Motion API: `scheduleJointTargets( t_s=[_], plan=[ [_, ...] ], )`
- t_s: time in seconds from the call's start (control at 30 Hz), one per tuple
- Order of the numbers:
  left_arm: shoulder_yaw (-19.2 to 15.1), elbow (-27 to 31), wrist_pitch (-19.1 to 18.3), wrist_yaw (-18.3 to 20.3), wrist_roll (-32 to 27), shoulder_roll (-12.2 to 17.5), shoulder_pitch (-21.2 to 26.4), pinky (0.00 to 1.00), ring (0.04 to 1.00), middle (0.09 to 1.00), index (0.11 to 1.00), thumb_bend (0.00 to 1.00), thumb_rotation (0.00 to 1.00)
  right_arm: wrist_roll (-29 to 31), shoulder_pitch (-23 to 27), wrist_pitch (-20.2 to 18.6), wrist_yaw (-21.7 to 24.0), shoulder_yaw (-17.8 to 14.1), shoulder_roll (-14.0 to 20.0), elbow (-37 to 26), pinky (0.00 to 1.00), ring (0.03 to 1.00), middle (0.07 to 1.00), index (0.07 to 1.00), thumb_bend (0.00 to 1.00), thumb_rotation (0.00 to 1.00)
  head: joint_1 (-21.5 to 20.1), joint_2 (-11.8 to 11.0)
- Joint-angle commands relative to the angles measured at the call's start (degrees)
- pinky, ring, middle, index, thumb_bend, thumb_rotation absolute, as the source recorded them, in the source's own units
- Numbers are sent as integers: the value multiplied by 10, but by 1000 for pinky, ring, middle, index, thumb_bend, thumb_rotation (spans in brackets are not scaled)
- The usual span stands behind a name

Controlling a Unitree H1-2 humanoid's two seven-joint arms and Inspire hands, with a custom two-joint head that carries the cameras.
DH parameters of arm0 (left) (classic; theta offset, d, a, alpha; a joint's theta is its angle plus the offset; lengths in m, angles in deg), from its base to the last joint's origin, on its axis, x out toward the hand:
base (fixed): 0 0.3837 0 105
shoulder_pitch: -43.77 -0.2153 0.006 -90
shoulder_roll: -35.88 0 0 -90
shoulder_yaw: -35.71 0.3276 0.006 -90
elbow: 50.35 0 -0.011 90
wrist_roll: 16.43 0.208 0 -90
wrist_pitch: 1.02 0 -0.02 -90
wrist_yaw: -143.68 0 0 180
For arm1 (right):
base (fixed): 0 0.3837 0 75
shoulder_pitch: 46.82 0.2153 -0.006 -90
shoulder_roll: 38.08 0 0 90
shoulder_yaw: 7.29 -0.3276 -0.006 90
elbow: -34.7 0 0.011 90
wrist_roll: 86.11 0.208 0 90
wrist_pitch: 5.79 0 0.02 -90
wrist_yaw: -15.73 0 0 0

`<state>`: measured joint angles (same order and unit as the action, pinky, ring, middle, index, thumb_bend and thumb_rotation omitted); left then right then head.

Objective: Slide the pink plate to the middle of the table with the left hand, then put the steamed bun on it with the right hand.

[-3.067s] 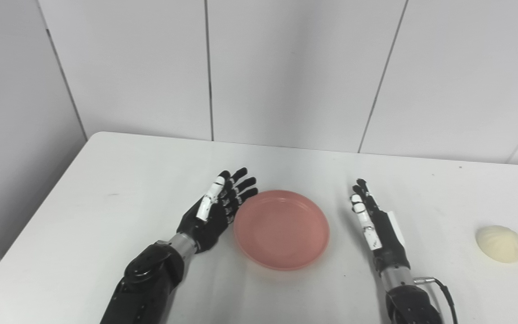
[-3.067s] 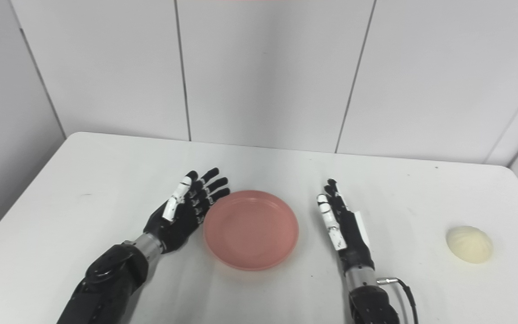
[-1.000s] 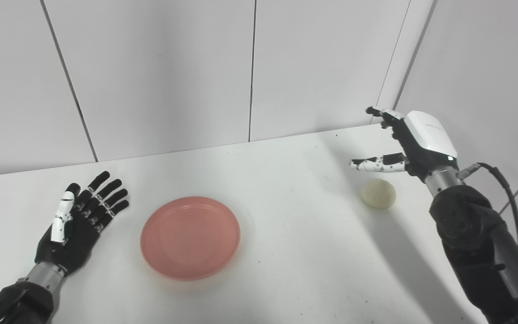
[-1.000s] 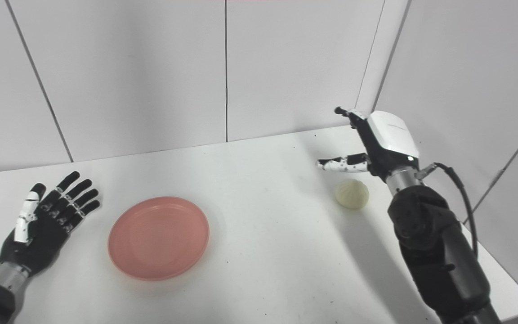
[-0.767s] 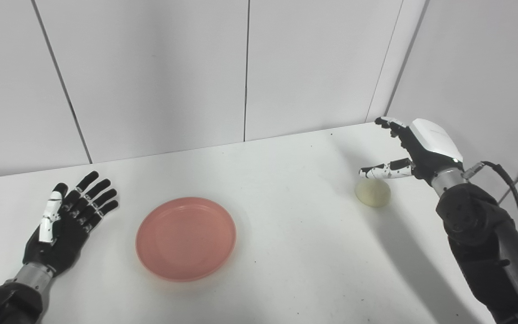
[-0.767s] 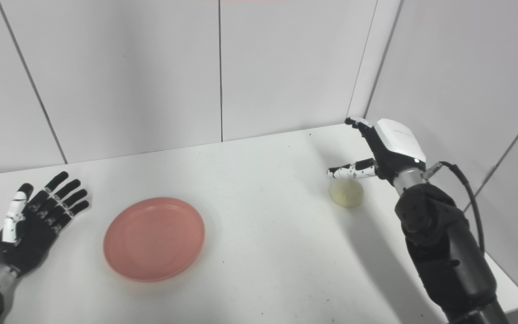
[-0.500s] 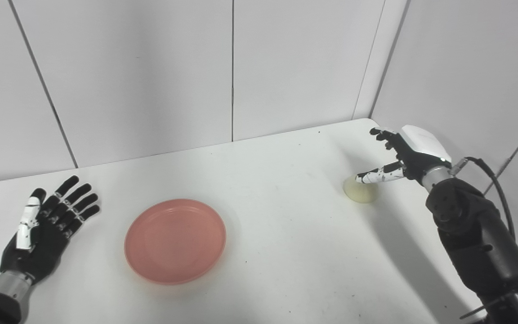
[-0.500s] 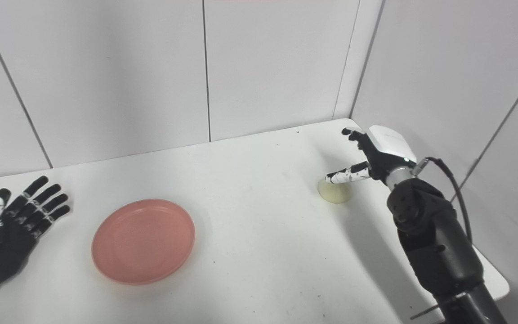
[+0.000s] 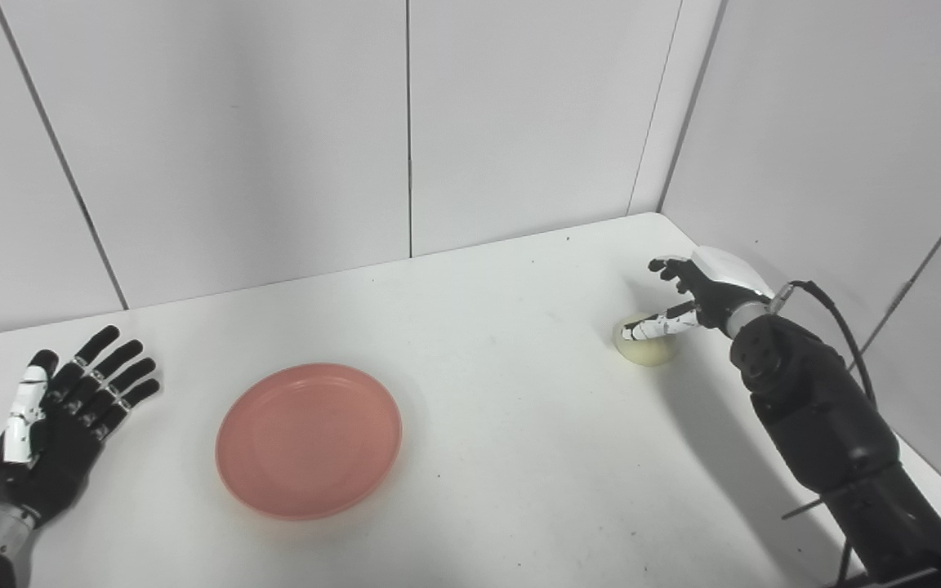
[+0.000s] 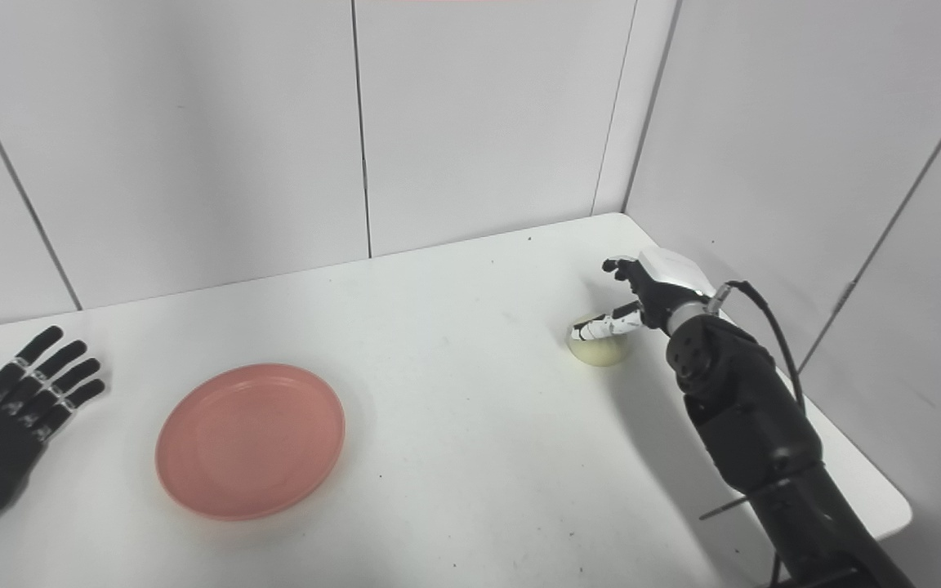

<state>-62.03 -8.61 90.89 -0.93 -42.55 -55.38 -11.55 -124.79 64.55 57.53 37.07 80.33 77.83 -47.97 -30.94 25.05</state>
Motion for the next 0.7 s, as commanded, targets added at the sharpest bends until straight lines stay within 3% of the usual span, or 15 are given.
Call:
scheduleJointTargets(
  t_s=[0.0,0.4,0.67],
  plan=[
    [7,-53,-44,-25,27,4,-61,802,808,826,845,543,918,3,29,5,-22,0,20,6,691,807,848,851,952,440,0,1],
    [7,-62,-45,-18,26,10,-57,792,809,830,844,547,904,22,42,6,-40,28,24,44,686,822,870,855,941,430,-4,11],
    [7,-52,-52,-19,25,12,-59,795,810,830,844,557,872,33,42,-2,-3,28,26,35,732,850,889,864,959,409,-5,18]
  ],
)
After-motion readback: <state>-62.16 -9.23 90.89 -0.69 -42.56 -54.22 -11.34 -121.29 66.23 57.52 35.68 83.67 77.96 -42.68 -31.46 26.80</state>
